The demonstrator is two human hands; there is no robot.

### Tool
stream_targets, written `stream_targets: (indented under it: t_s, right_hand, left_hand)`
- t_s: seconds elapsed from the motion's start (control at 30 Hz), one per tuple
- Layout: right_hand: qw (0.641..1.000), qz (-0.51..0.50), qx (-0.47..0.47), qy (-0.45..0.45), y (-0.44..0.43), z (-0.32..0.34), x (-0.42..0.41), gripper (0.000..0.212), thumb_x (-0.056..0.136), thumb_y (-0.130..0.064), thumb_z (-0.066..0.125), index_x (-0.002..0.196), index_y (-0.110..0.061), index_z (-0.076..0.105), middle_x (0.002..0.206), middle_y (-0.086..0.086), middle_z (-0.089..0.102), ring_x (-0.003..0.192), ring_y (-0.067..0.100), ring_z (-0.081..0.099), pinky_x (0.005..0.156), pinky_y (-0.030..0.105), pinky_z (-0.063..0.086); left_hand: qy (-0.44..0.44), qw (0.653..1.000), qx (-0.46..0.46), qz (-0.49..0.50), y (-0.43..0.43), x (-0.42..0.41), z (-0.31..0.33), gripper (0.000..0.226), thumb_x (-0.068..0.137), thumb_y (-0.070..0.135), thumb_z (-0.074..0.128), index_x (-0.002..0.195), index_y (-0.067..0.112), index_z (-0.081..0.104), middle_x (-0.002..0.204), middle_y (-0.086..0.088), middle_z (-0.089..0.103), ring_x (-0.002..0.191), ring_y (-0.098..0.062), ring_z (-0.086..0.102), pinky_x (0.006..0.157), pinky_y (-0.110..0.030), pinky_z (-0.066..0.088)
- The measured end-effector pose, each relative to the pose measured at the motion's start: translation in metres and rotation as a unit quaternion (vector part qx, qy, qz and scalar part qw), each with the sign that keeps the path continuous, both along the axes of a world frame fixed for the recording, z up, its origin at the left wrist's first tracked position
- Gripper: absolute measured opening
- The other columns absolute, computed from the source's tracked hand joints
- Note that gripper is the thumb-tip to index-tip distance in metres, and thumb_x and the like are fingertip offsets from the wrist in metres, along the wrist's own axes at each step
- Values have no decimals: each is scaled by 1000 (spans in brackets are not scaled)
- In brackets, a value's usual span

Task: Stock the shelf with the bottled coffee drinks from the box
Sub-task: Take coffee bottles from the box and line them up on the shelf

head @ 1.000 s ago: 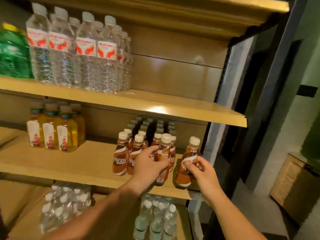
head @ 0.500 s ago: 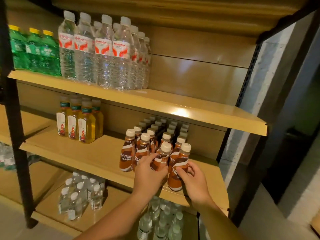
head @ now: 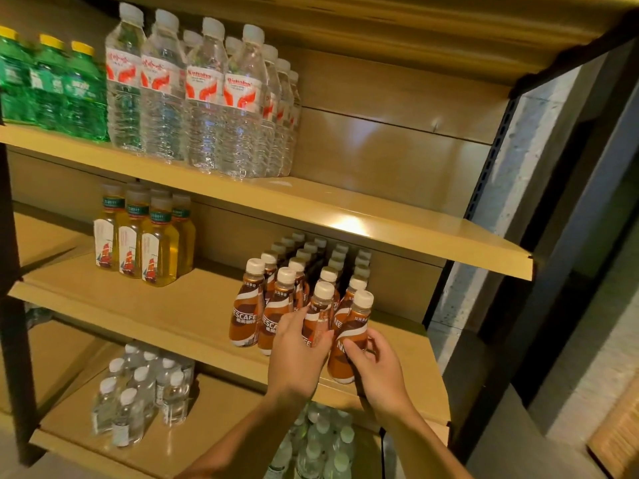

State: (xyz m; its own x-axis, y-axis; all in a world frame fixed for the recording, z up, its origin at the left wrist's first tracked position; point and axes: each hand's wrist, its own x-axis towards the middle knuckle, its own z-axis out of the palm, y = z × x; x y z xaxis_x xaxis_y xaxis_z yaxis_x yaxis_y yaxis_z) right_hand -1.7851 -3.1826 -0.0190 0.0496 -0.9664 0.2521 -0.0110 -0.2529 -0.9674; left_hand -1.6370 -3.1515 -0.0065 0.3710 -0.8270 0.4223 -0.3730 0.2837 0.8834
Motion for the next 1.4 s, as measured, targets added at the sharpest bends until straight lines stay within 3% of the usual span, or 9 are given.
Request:
stream_targets:
  t_s: [0.13,0.33,0.4,0.5,0.67,0.8,0.97,1.23,1.4]
  right_hand:
    - [1000,-13,-9,18,-3,-2,2,35,92,-19,73,126,-19,65,113,-2,76,104,16,72,91,37,59]
    - [999,-42,6,17,-7,-6,2,30,87,-23,78,114,-20,67,106,0,77,95,15,75,81,32,62]
    - [999,-45,4,22,-7,-7,1,29,87,-24,78,113,-19,67,103,0,77,93,14,75,78,29,61]
    - [999,-45,3,24,-9,-9,1,29,85,-25,80,111,-19,67,104,2,77,94,16,75,82,35,62]
    - [999,-30,10,17,-13,-14,0,34,84,-28,81,114,-18,67,106,3,77,98,19,74,88,42,61]
    - [1000,-20,14,9,-15,-15,-1,35,84,-28,81,115,-20,66,107,2,77,99,18,74,88,39,61]
    - [1000,-13,14,11,-15,-14,-1,39,82,-31,82,117,-21,66,107,1,77,100,17,74,88,40,61]
    - [1000,-19,17,6,-15,-16,0,37,83,-30,81,116,-23,66,110,-1,76,101,15,73,89,38,61]
    - [1000,-16,19,8,-14,-17,0,39,82,-31,82,117,-24,66,110,-2,76,102,16,73,91,41,60]
  left_hand:
    - [-18,1000,6,-1,-4,-3,-2,49,93,35,70,138,27,51,121,19,46,103,5,49,82,-3,36]
    - [-85,996,17,10,-13,-5,-5,45,96,42,61,136,32,43,123,14,43,112,-6,54,96,-33,53]
    - [-94,995,15,13,-13,-7,-6,46,97,42,59,138,32,40,125,12,42,115,-9,53,97,-35,53]
    - [-90,996,10,14,-14,-8,-7,52,98,39,58,144,29,36,131,10,41,122,-11,51,100,-35,50]
    - [-74,997,-2,-36,-7,-4,-10,78,95,32,64,157,36,15,147,12,33,136,-4,36,112,-31,38]
    - [-115,992,-26,-43,-6,5,-12,67,96,21,64,152,35,30,135,17,46,129,1,44,108,-22,38]
    - [-139,990,-33,-4,-5,6,-15,63,90,16,73,144,27,45,129,18,48,126,2,44,104,-13,30]
    - [-110,992,-11,63,-2,-8,-17,62,90,26,74,143,26,42,129,8,49,125,-10,49,104,-32,47]
    - [-139,987,2,82,-4,-9,-17,58,91,30,72,140,23,43,127,6,46,124,-14,47,100,-31,47]
